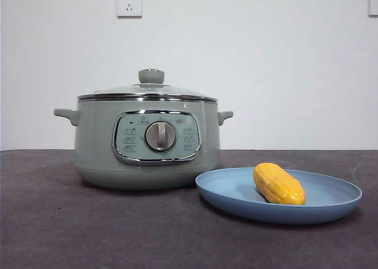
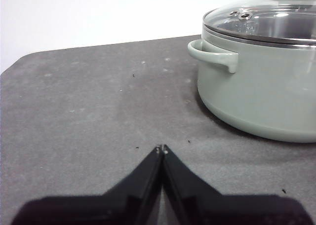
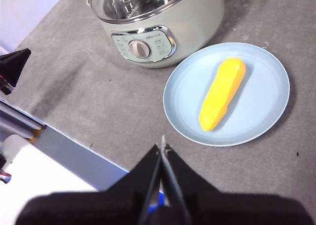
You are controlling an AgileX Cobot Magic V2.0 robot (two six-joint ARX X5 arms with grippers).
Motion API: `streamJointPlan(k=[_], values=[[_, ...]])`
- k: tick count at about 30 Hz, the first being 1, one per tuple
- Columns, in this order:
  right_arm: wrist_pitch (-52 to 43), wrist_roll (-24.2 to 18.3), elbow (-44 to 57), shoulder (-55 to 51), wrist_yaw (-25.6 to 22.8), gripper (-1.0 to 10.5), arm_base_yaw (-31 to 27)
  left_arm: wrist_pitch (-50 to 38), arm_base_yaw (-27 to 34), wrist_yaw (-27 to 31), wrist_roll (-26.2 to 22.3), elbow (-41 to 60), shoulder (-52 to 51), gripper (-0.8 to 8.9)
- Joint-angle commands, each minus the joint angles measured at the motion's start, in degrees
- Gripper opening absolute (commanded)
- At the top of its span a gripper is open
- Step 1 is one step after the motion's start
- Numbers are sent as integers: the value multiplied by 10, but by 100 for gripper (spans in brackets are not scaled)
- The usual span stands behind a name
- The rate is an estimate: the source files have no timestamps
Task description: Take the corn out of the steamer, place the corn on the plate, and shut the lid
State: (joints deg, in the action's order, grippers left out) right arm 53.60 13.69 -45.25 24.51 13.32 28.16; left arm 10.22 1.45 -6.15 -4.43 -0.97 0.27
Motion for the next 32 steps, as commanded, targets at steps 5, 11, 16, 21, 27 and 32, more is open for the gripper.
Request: streamJointPlan(k=[5,11,16,21,27,32], values=[[-10,-36,2,-12,-2,1,-20,-3,2,1,3,8,-1,-3],[-122,-75,2,-46,-1,1,-122,-3,2,0,3,8,-1,-3],[-180,-126,14,-70,-1,1,-210,-3,2,1,3,8,-1,-3],[-304,-142,110,-116,-2,1,-259,-3,2,0,3,8,-1,-3],[-465,-141,261,-184,-3,1,-273,-3,2,0,3,8,-1,-3],[-490,-128,336,-222,-57,1,-278,-3,2,1,3,8,-1,-3]])
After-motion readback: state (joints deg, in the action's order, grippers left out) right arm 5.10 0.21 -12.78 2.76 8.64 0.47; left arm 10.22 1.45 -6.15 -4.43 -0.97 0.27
